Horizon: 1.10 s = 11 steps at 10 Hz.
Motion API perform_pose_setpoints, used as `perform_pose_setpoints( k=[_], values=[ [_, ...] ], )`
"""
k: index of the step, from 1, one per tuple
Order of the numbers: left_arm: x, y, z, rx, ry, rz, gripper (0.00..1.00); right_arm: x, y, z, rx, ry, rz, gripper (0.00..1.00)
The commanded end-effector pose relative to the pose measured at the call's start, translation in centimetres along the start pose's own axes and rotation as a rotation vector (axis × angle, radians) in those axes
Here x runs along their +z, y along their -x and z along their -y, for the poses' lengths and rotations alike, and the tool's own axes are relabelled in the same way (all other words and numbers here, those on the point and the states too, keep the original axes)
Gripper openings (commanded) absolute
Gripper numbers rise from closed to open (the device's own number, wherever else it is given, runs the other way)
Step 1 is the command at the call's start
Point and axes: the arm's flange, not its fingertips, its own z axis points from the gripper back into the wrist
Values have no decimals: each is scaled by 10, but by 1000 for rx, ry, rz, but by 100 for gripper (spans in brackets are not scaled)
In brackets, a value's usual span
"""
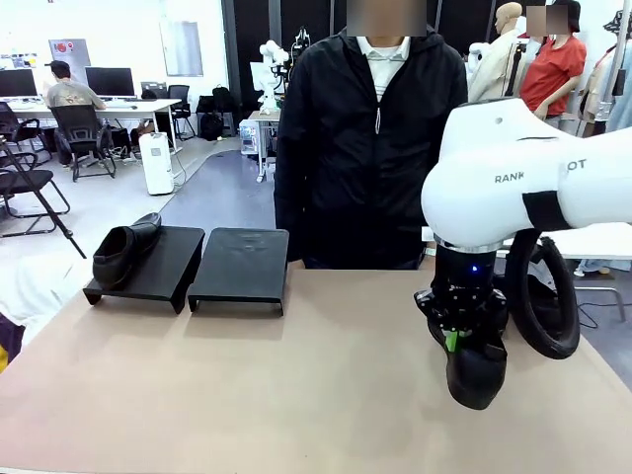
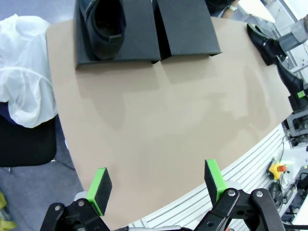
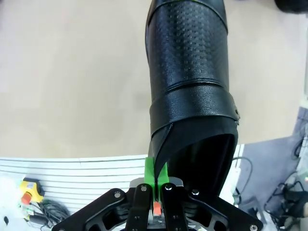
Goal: Organize the shoes by placing them on the stand.
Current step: Pick up one Shoe and place it in the middle of the table.
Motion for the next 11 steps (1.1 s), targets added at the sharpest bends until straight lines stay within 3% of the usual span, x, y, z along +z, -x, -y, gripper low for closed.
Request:
perform_pose_setpoints(
  k=[1, 3, 5, 7, 9, 11],
  values=[
    [-1, 1, 0, -15, 18, 16, 100, 10, -15, -1, 9, -15, -17, 0],
    [-1, 1, 0, -15, 18, 16, 100, -1, -5, -1, -2, -2, -6, 0],
    [-1, 1, 0, -15, 18, 16, 100, -20, -11, -97, 138, 0, 115, 0],
    [-1, 1, 0, -15, 18, 16, 100, -43, -28, -190, 180, -12, 135, 0],
    [-1, 1, 0, -15, 18, 16, 100, -58, -31, -242, 165, -79, 88, 0],
    [-1, 1, 0, -15, 18, 16, 100, -68, -29, -267, 184, -52, 105, 0]
  ],
)
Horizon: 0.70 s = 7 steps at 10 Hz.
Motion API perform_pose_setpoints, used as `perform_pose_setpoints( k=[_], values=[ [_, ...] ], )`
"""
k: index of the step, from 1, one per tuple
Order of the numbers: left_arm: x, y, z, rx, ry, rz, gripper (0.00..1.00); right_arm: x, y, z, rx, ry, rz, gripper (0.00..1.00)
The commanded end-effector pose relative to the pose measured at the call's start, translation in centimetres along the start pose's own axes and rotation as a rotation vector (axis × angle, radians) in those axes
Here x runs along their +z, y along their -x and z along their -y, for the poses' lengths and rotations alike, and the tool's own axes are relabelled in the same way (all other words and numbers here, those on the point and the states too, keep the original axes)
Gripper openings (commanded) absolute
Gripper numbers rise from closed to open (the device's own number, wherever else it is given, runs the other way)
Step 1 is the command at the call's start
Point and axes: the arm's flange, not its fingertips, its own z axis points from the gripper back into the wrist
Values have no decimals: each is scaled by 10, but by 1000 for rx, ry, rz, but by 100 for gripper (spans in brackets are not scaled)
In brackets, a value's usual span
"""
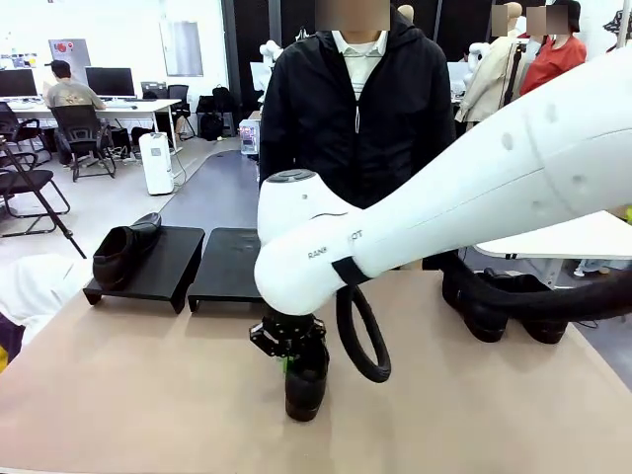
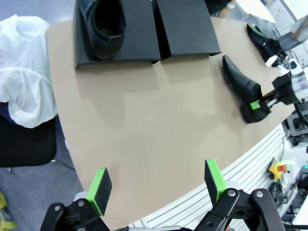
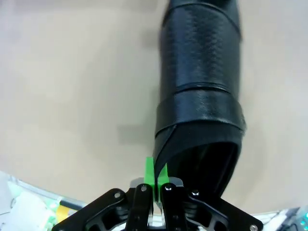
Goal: Organize the shoes by placing them on the stand.
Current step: Pick up one Shoe and place it in the middle of the table.
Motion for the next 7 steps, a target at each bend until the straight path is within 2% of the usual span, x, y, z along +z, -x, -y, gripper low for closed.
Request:
perform_pose_setpoints(
  k=[1, 5, 6, 7],
  values=[
    [-1, 2, 0, -13, 19, 17, 100, 8, -10, -11, -41, 37, 22, 0],
    [-1, 2, 0, -13, 19, 17, 100, 6, -10, -11, -70, 30, 22, 0],
    [-1, 2, 0, -13, 19, 17, 100, 6, -10, -10, -72, 33, 12, 47],
    [-1, 2, 0, -13, 19, 17, 100, 6, -10, -8, -65, 31, 8, 100]
  ],
)
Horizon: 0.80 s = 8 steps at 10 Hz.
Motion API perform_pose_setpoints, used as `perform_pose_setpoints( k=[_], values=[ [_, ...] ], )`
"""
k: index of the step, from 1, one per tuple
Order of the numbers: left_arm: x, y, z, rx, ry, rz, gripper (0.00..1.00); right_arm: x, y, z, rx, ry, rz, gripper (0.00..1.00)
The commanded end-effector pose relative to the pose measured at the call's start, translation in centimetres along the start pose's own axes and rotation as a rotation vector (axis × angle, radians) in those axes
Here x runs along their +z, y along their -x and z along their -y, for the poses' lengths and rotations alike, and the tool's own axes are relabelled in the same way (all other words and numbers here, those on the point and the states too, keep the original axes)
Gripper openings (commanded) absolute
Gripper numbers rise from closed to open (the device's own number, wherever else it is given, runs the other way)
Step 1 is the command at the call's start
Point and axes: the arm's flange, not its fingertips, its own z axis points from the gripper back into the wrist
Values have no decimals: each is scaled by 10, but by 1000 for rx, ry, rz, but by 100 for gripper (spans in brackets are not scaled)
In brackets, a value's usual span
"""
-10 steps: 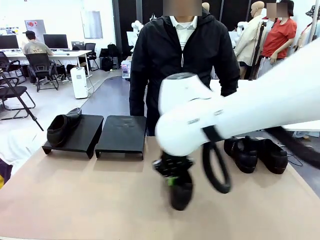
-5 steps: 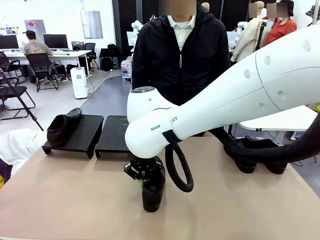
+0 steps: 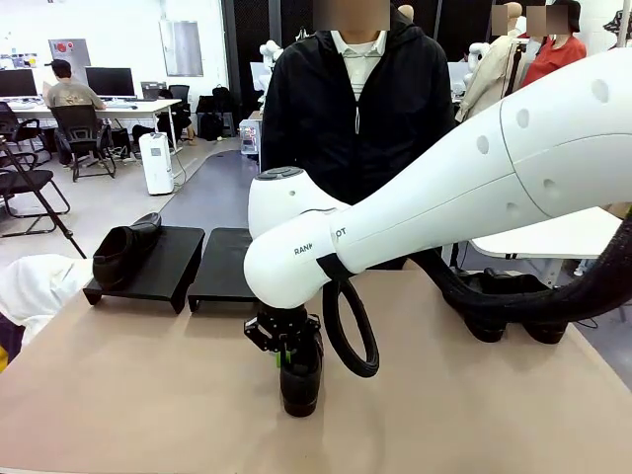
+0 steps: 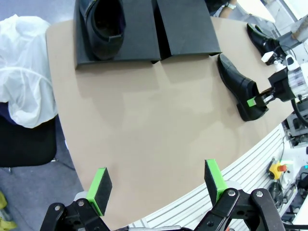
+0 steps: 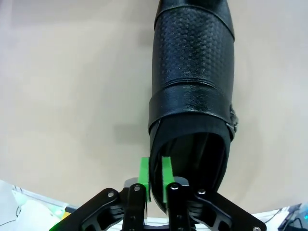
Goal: Organize the shoes by placing them on the stand.
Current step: Pick up one Shoe and place it in the middle of the table.
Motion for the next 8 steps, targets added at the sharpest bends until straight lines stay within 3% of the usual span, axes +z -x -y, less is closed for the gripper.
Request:
perform_pose_setpoints(
  k=[1, 5, 8],
  values=[
    [-1, 2, 0, -13, 19, 17, 100, 5, 2, 0, -28, 10, 3, 100],
    [-1, 2, 0, -13, 19, 17, 100, 36, 14, 14, 2, -50, 5, 100],
    [-1, 2, 0, -13, 19, 17, 100, 116, 65, 86, 16, -169, 39, 100]
  ],
)
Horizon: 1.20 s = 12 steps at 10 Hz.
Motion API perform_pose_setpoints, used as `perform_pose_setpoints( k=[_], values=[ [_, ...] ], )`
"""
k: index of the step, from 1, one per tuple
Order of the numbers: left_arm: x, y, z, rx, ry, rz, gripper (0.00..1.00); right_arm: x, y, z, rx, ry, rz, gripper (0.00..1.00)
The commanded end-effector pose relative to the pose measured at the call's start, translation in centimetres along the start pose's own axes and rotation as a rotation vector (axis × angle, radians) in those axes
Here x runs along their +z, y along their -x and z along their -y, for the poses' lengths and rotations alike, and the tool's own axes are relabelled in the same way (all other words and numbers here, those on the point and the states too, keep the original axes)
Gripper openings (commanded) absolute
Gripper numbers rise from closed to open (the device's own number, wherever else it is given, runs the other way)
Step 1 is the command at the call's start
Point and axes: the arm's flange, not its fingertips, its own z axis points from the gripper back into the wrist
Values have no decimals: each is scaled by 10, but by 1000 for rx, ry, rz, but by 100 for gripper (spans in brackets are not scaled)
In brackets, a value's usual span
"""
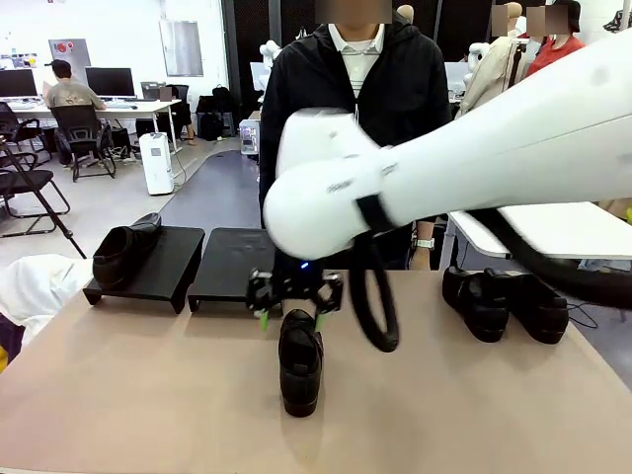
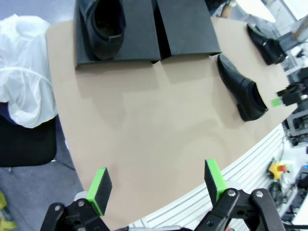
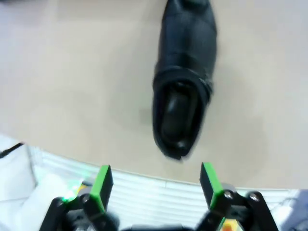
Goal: Organize the shoes by placing them on the stand.
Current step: Pick up one Shoe and place it in the middle of the table.
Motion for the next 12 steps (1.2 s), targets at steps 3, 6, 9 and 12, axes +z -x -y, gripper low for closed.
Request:
perform_pose_setpoints(
  k=[3, 6, 9, 12],
  values=[
    [-1, 2, 0, -13, 19, 17, 100, 97, 89, 162, -62, -216, 21, 100],
    [-1, 2, 0, -13, 19, 17, 100, 136, 131, 293, -218, -553, 86, 100],
    [-1, 2, 0, -13, 19, 17, 100, 120, 149, 365, -464, -855, 292, 100],
    [-1, 2, 0, -13, 19, 17, 100, 159, 143, 338, -315, -688, 162, 100]
  ],
)
